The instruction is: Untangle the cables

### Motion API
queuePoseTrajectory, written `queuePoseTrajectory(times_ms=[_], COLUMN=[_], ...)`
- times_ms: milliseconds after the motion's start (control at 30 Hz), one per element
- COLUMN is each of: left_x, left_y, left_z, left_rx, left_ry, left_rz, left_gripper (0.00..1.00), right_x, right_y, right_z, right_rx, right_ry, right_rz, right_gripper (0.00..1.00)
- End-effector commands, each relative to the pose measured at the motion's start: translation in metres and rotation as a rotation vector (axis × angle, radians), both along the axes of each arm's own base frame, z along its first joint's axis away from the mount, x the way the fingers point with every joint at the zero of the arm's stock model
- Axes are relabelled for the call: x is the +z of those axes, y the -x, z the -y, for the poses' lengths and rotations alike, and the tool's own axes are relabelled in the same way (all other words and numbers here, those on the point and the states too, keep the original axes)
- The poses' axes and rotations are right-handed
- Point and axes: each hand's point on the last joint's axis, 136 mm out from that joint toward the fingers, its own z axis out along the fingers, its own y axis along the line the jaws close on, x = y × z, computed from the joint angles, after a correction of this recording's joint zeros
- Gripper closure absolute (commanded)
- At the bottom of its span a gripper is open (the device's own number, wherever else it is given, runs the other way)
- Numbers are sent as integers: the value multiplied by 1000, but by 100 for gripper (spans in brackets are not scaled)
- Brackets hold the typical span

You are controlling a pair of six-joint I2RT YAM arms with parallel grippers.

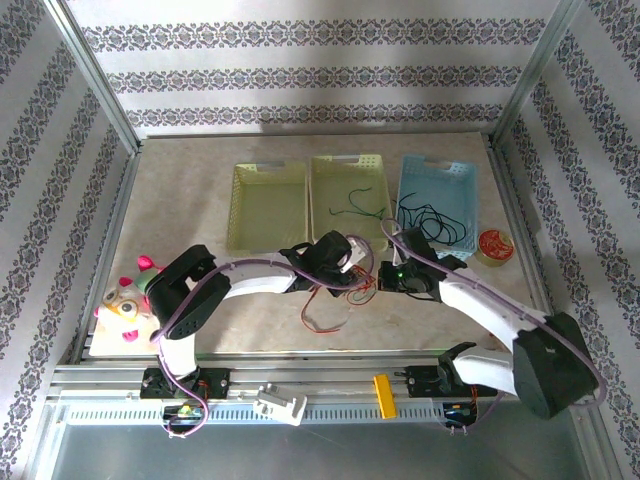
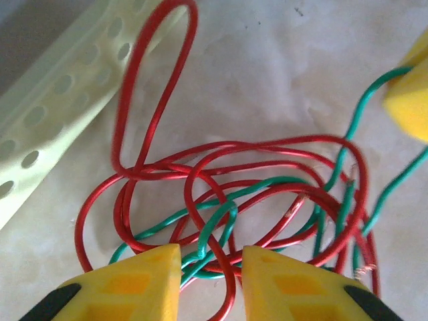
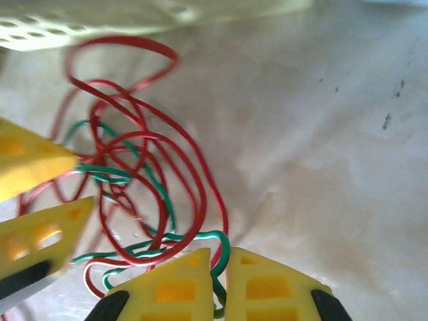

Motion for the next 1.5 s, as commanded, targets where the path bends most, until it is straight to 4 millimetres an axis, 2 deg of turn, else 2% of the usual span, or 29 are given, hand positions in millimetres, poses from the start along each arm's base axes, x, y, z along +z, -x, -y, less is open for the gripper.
queuePoseTrajectory(times_ms=[0, 167, 367, 500, 567, 633, 833, 1000, 1167, 1467], left_x=[-6, -28, -46, -54, -57, -58, -56, -54, -53, -57], left_y=[2, 4, 7, 12, 14, 18, 24, 28, 32, 41], left_z=[11, 4, -5, -14, -19, -22, -37, -47, -58, -81], left_rx=[-17, 9, 30, 39, 46, 48, 68, 82, 103, 138], left_ry=[-7, -71, -112, -136, -147, -149, -156, -169, -185, -226], left_rz=[-7, -28, -49, -63, -66, -71, -68, -66, -63, -71], left_gripper=[81, 100, 100, 100, 100, 100, 100, 100, 100, 100], right_x=[19, 62, 96, 111, 118, 119, 115, 109, 114, 126], right_y=[0, -9, -14, -21, -27, -32, -38, -36, -30, -23], right_z=[-3, -7, -11, 0, 12, 29, 86, 115, 156, 188], right_rx=[15, 2, 12, -27, -74, -130, -242, -274, -379, -456], right_ry=[-40, -190, -383, -407, -394, -321, 46, 254, 476, 663], right_rz=[79, 205, 225, 261, 289, 313, 346, 312, 306, 319], right_gripper=[93, 94, 96, 96, 96, 95, 95, 95, 95, 95])
